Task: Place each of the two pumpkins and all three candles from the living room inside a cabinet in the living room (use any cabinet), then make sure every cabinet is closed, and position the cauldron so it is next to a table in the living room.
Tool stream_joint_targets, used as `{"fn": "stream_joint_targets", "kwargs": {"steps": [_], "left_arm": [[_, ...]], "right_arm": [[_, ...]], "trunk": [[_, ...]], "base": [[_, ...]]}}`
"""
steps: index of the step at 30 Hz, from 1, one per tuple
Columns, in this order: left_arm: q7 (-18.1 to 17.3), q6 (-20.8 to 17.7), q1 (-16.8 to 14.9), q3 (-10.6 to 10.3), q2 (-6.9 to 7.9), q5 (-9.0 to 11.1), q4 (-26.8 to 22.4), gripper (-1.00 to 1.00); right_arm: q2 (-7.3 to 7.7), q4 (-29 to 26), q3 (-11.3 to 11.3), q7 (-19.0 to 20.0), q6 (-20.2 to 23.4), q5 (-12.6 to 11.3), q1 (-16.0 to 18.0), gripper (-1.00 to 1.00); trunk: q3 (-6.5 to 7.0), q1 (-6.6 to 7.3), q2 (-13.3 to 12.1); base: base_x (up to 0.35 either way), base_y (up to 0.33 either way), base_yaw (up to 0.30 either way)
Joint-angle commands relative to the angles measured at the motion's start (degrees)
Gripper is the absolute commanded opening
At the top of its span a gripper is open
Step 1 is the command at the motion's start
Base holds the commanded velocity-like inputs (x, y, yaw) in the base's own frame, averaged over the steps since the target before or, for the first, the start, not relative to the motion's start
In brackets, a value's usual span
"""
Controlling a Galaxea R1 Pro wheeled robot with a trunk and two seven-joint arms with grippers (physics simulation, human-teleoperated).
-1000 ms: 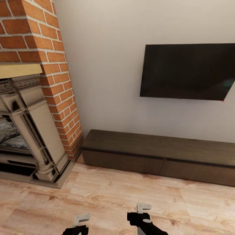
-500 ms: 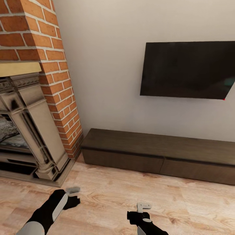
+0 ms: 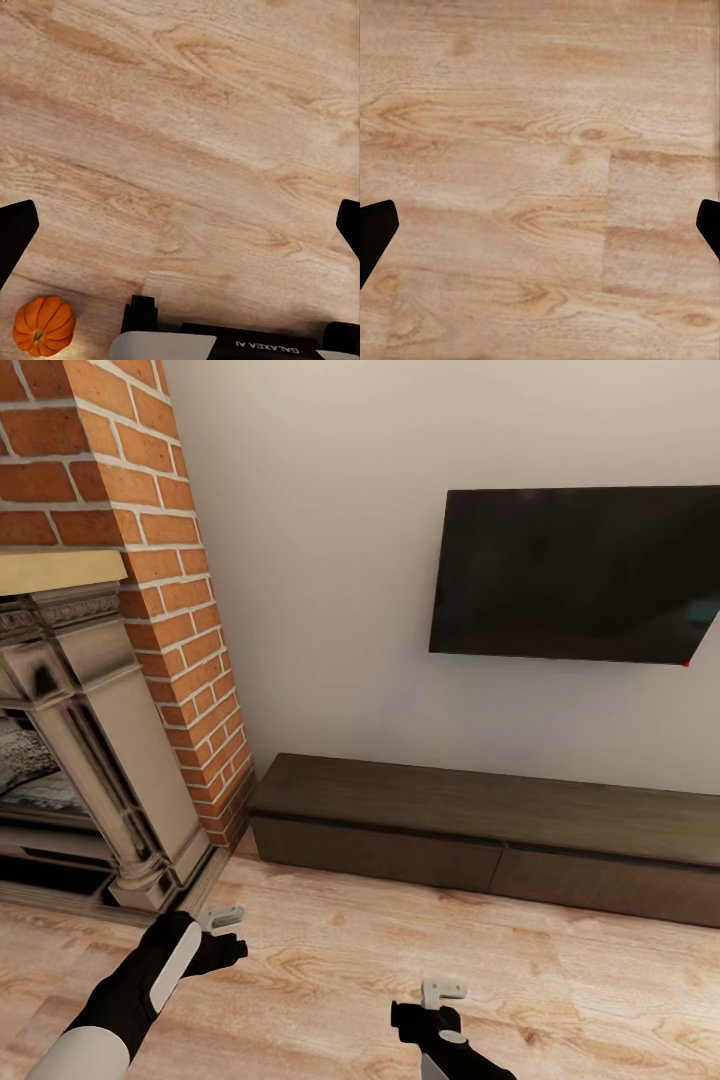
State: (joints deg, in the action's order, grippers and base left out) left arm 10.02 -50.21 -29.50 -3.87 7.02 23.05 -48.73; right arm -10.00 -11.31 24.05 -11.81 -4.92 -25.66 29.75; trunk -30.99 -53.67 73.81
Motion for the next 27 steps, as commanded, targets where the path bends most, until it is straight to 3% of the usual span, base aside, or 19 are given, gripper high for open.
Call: {"fn": "stream_joint_targets", "kwargs": {"steps": [1,13,18,27], "left_arm": [[0.54,-0.15,-0.03,-0.22,0.05,0.6,-0.09,1.0],[0.77,-0.07,-0.03,-0.17,-2.03,0.56,-0.07,1.0],[0.71,0.04,-0.03,-1.25,-2.31,0.59,-0.03,1.0],[0.48,0.11,0.04,-1.4,-2.83,0.71,0.0,1.0]], "right_arm": [[0.0,0.08,0.41,-0.46,-0.39,-0.66,0.05,1.0],[0.0,0.19,-4.36,-6.37,-0.59,-1.26,0.05,1.0],[0.0,0.19,-4.71,-6.39,-0.57,-1.17,0.05,1.0],[0.0,0.14,-4.82,-5.21,-1.0,-1.33,0.04,1.0]], "trunk": [[-0.06,0.0,0.03],[-0.06,0.0,0.03],[-0.06,0.0,0.03],[-0.06,0.0,0.03]], "base": [[0.0,0.0,0.0],[0.0,0.0,0.0],[0.0,0.0,0.0],[0.0,0.0,0.0]]}}
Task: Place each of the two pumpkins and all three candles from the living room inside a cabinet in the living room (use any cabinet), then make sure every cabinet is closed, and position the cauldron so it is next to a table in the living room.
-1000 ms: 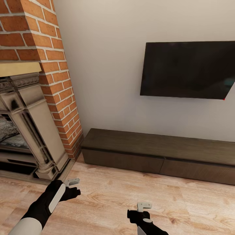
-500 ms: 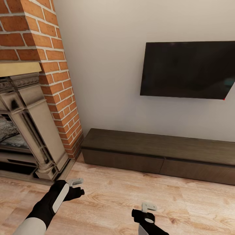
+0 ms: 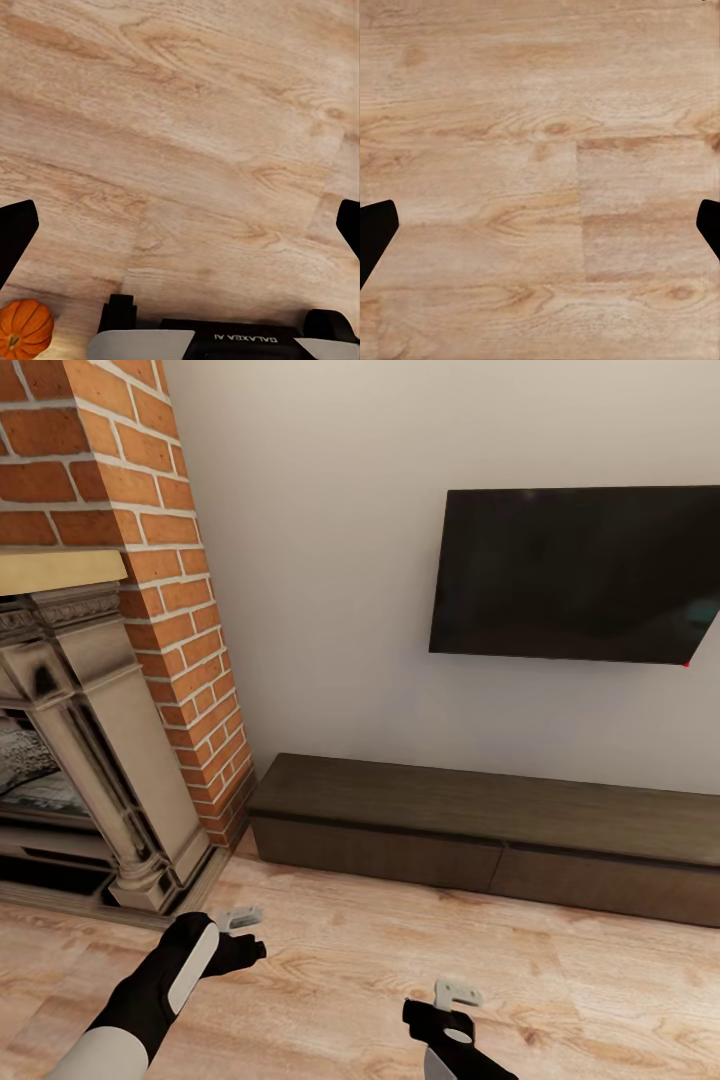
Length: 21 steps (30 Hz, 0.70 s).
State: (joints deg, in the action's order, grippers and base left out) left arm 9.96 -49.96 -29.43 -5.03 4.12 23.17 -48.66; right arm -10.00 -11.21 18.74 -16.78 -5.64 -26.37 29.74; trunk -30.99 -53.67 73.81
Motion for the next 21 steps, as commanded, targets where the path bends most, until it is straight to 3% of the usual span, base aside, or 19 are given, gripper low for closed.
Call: {"fn": "stream_joint_targets", "kwargs": {"steps": [1,4,7,8,10,12,13,16,19,21], "left_arm": [[0.48,-0.17,-0.02,-0.24,0.01,0.58,-0.08,1.0],[0.37,-0.27,-0.02,-0.24,-0.05,0.68,-0.17,1.0],[0.25,-0.36,-0.01,-0.24,-0.07,0.85,-0.2,1.0],[0.23,-0.37,-0.01,-0.24,-0.07,0.88,-0.2,1.0],[0.16,-0.42,0.0,-0.25,-0.1,0.95,-0.2,1.0],[-0.15,-0.46,-0.01,-0.25,-0.17,0.98,-0.27,1.0],[-0.25,-0.49,-0.01,-0.25,-0.19,0.98,-0.35,1.0],[-0.6,-0.63,0.17,-0.2,-0.25,1.06,-1.02,1.0],[-1.42,-2.15,0.23,-0.12,-0.25,1.14,-1.23,1.0],[-3.94,-3.92,0.24,0.02,-0.24,1.12,-1.31,1.0]], "right_arm": [[0.0,0.06,0.41,0.67,-0.73,-0.66,0.05,1.0],[0.81,0.1,-1.47,6.32,-1.74,-1.82,0.05,1.0],[5.1,0.19,-7.31,19.62,-1.5,-7.5,0.05,1.0],[6.06,0.2,-8.22,22.21,-1.24,-8.61,0.05,1.0],[9.48,0.21,-11.09,31.82,1.13,-12.93,0.05,1.0],[11.73,0.22,-12.77,38.27,4.66,-16.83,0.05,1.0],[12.07,0.22,-13.13,39.19,5.39,-17.84,0.05,1.0],[13.05,0.22,-15.31,41.97,7.29,-24.5,0.05,1.0],[13.14,0.13,-15.89,42.17,4.98,-26.66,0.05,1.0],[13.2,-0.16,-15.93,42.4,0.6,-27.17,0.05,1.0]], "trunk": [[-0.06,0.0,0.03],[-0.06,0.0,0.03],[-0.06,0.0,0.03],[-0.06,0.0,0.03],[-0.06,0.0,0.03],[-0.06,0.0,0.03],[-0.06,0.0,0.03],[-0.24,-0.22,0.43],[-0.77,-0.88,1.64],[-1.13,-1.32,2.44]], "base": [[0.0,0.0,0.0],[0.0,0.0,0.0],[0.0,0.0,0.0],[0.0,0.0,0.0],[0.0,0.0,0.0],[0.0,0.0,0.0],[0.0,0.0,0.0],[0.0,0.0,0.0],[0.0,0.0,0.0],[0.0,0.0,0.0]]}}
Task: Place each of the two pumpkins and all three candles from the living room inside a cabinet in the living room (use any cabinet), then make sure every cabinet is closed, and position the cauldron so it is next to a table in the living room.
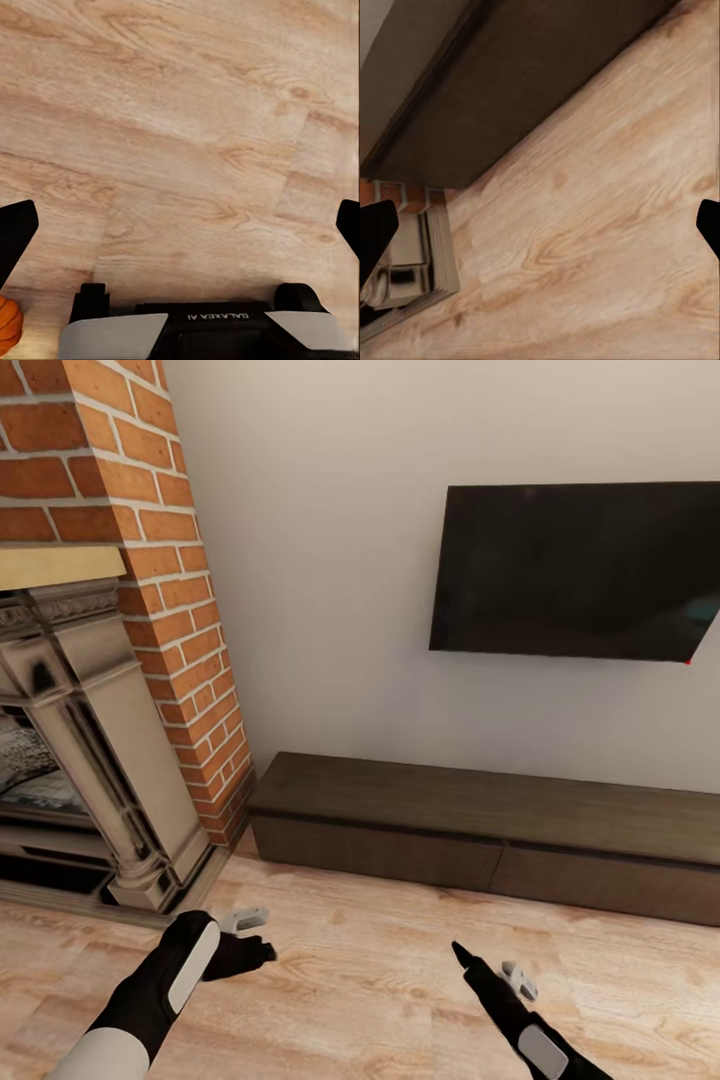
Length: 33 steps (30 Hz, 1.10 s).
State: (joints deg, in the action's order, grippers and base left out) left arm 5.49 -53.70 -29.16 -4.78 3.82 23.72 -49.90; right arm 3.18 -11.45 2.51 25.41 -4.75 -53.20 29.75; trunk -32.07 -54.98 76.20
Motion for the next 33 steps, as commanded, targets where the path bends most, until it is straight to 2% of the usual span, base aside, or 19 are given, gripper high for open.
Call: {"fn": "stream_joint_targets", "kwargs": {"steps": [1,3,5,9,11,15,19,23,25,28,33], "left_arm": [[-0.92,-0.55,-0.03,-0.18,0.16,0.56,-0.08,1.0],[-4.44,-1.0,-0.02,-0.21,0.44,0.54,-0.1,1.0],[-7.43,-1.9,0.0,-0.09,0.72,0.54,-0.17,1.0],[-10.56,-3.23,0.11,0.13,1.62,0.6,-3.39,1.0],[-10.99,-3.44,0.35,0.13,2.11,0.79,-7.04,1.0],[-11.23,-3.57,1.15,0.05,2.33,0.94,-11.33,1.0],[-11.28,-3.6,1.48,-0.03,2.33,0.97,-12.25,1.0],[-10.86,-2.99,2.44,-0.13,3.64,0.83,-12.45,1.0],[-10.86,-2.99,2.44,-0.14,3.66,0.82,-12.45,1.0],[-10.67,-2.21,3.2,-0.01,2.68,1.06,-12.09,1.0],[-10.24,-0.61,3.47,-0.94,1.06,0.18,-10.48,1.0]], "right_arm": [[0.08,0.16,0.29,0.53,-1.88,-0.47,0.05,1.0],[0.13,-0.06,0.33,1.99,-3.43,-0.64,0.05,1.0],[0.15,0.14,0.36,5.1,-4.03,-0.73,0.05,1.0],[0.16,0.41,0.38,10.65,-4.33,-0.83,0.05,1.0],[0.12,0.44,0.38,11.66,-4.44,-0.84,0.05,1.0],[0.14,0.51,0.33,12.31,-4.57,-0.92,0.05,1.0],[0.16,0.55,0.31,12.34,-4.53,-0.93,0.05,1.0],[0.25,1.05,0.65,12.21,-4.23,-0.87,0.05,1.0],[0.25,1.03,0.65,12.24,-4.21,-0.95,0.05,1.0],[0.12,2.01,0.67,11.5,-4.65,-1.01,0.05,1.0],[0.01,3.62,0.25,10.56,-6.25,-1.32,0.05,1.0]], "trunk": [[-0.24,-0.23,0.45],[-0.6,-0.66,1.25],[-0.96,-1.1,2.05],[-1.68,-1.98,3.66],[-2.04,-2.42,4.46],[-2.75,-3.3,6.06],[-3.47,-4.18,7.67],[-3.47,-4.17,7.65],[-3.47,-4.17,7.65],[-3.47,-4.17,7.65],[-3.47,-4.17,7.65]], "base": [[0.0,0.0,0.0],[0.0,0.0,0.0],[0.0,0.0,0.0],[0.0,0.0,0.0],[0.0,0.0,0.0],[0.0,0.0,0.0],[0.0,0.0,0.0],[0.032,-0.174,0.0],[0.018,-0.194,0.0],[0.007,-0.08,0.0],[0.001,-0.016,0.0]]}}
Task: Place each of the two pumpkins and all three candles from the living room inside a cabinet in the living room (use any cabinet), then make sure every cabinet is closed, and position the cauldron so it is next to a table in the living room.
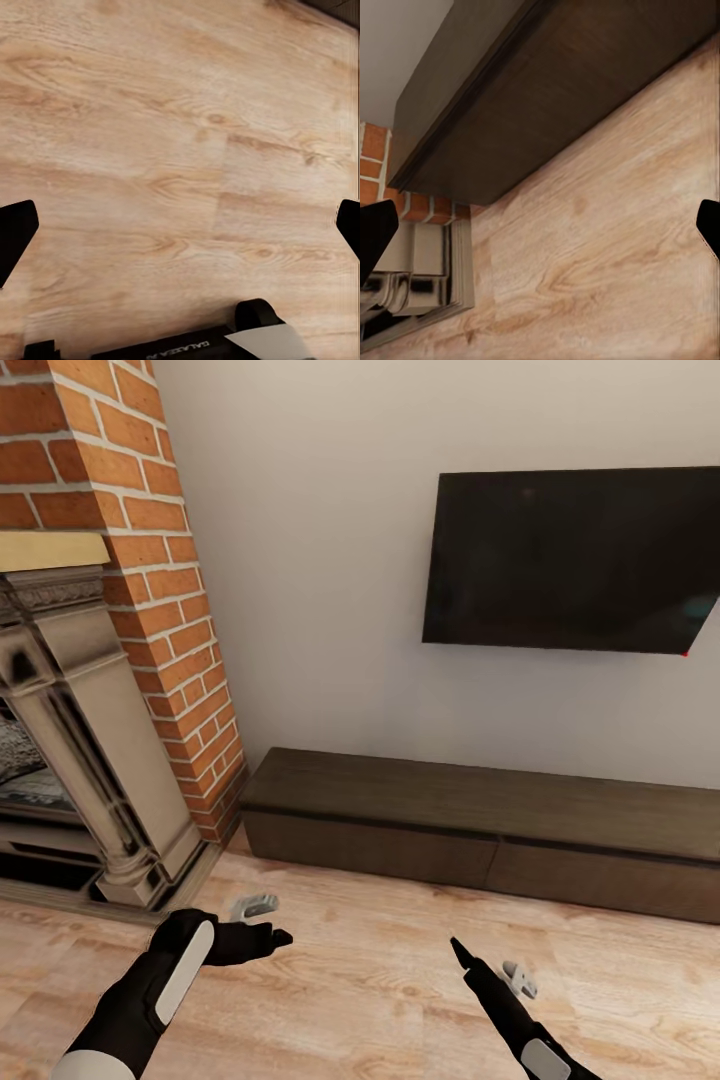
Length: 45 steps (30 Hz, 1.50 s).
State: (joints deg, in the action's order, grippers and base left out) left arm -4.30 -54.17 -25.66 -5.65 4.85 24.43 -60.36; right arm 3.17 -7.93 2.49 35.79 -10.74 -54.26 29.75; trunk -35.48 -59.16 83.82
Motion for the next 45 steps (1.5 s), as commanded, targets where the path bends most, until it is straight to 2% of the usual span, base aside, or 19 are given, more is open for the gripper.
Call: {"fn": "stream_joint_targets", "kwargs": {"steps": [1,13,23,31,33,37,39,43,45], "left_arm": [[-0.5,0.18,-0.03,-0.39,-0.29,-0.52,0.3,1.0],[-1.33,4.02,0.0,-1.01,-4.02,-0.15,4.14,1.0],[-1.39,7.94,0.0,-1.19,-3.9,-0.08,5.07,1.0],[-1.5,7.65,0.0,-1.14,-3.84,-0.02,5.0,1.0],[-1.55,7.58,0.0,-1.13,-3.86,-0.01,4.95,1.0],[-1.59,7.5,0.0,-1.15,-3.82,0.0,4.91,1.0],[-1.59,7.46,0.0,-1.16,-3.86,0.01,4.91,1.0],[-1.59,7.49,0.0,-1.2,-3.88,0.01,4.9,1.0],[-1.59,7.47,0.0,-1.2,-3.88,0.01,4.9,1.0]], "right_arm": [[0.01,0.42,0.25,0.16,-0.57,-0.31,0.05,1.0],[0.05,1.41,0.23,0.5,-4.42,-0.04,0.05,1.0],[0.12,1.43,0.23,0.85,-5.06,-0.42,0.05,1.0],[0.18,1.43,0.16,0.76,-4.77,-0.88,0.05,1.0],[0.25,1.42,0.12,0.85,-4.04,-0.95,0.05,1.0],[0.31,1.43,-0.04,2.17,2.65,-1.15,0.05,1.0],[0.52,1.43,-0.12,2.43,4.61,-1.22,0.05,1.0],[0.88,1.43,-0.19,2.48,5.8,-1.39,0.05,1.0],[0.96,1.38,-0.17,2.29,6.08,-2.45,0.05,1.0]], "trunk": [[-0.05,0.0,0.03],[-0.05,0.0,0.03],[-0.05,0.0,0.03],[-0.05,0.0,0.03],[-0.05,0.0,0.03],[-0.05,0.0,0.03],[-0.05,0.0,0.03],[-0.05,0.0,0.03],[-0.05,0.0,0.03]], "base": [[0.0,-0.004,0.0],[0.12,-0.001,0.0],[0.139,0.0,0.0],[0.113,0.024,0.0],[0.021,0.005,0.0],[0.007,0.002,0.0],[0.002,0.0,0.0],[0.0,0.0,0.0],[0.0,0.0,0.0]]}}
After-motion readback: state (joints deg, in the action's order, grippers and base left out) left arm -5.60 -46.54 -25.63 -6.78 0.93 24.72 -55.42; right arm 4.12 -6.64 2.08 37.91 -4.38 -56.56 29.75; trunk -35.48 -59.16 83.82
